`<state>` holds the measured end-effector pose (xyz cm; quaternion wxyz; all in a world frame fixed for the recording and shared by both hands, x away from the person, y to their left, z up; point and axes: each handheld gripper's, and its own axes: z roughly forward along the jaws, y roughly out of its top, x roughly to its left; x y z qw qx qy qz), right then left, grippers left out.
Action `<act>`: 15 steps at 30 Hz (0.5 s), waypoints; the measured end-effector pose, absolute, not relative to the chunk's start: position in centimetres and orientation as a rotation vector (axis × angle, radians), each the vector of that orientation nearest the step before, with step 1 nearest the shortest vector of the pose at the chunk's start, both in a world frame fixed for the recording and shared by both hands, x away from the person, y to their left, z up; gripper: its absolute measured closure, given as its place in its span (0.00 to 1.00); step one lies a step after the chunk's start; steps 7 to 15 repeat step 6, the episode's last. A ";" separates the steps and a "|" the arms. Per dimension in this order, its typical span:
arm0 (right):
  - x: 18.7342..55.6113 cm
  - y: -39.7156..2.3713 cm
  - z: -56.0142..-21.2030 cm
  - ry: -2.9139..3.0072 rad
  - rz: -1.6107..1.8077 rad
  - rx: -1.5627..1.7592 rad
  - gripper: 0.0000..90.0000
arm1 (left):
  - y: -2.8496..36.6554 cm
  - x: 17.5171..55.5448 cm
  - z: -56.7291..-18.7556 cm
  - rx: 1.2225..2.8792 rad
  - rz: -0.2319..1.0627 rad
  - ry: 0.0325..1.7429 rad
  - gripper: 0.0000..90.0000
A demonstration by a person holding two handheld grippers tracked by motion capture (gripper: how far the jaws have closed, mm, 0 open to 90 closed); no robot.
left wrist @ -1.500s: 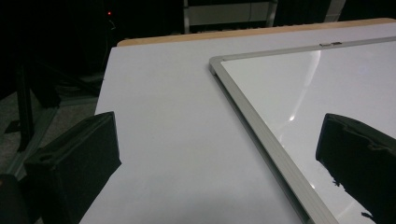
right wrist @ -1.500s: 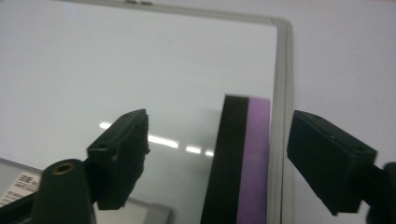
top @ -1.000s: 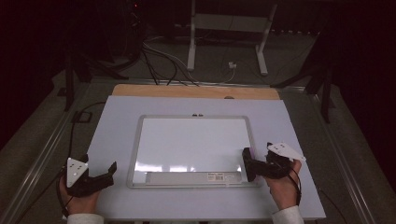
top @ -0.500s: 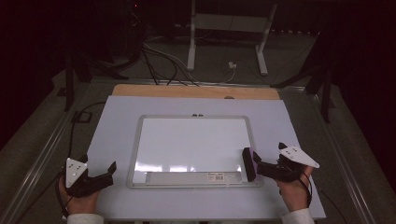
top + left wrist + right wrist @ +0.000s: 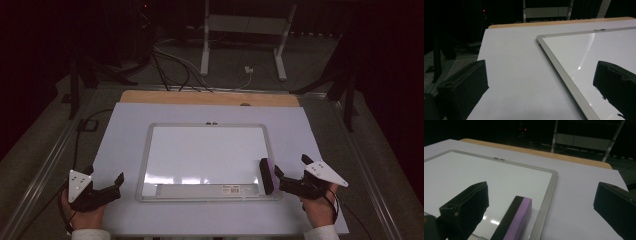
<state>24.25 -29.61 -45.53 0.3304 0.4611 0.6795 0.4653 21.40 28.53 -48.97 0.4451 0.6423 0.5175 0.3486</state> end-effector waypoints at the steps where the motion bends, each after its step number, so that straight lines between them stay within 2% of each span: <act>1: 24.1 -29.7 -45.6 1.771 1.223 1.205 0.00 | 28.6 21.4 -49.0 1.587 0.864 1.283 0.00; 15: 23.7 -29.8 -45.8 1.767 1.233 1.200 0.00 | 28.7 21.3 -48.9 1.580 0.865 1.282 0.00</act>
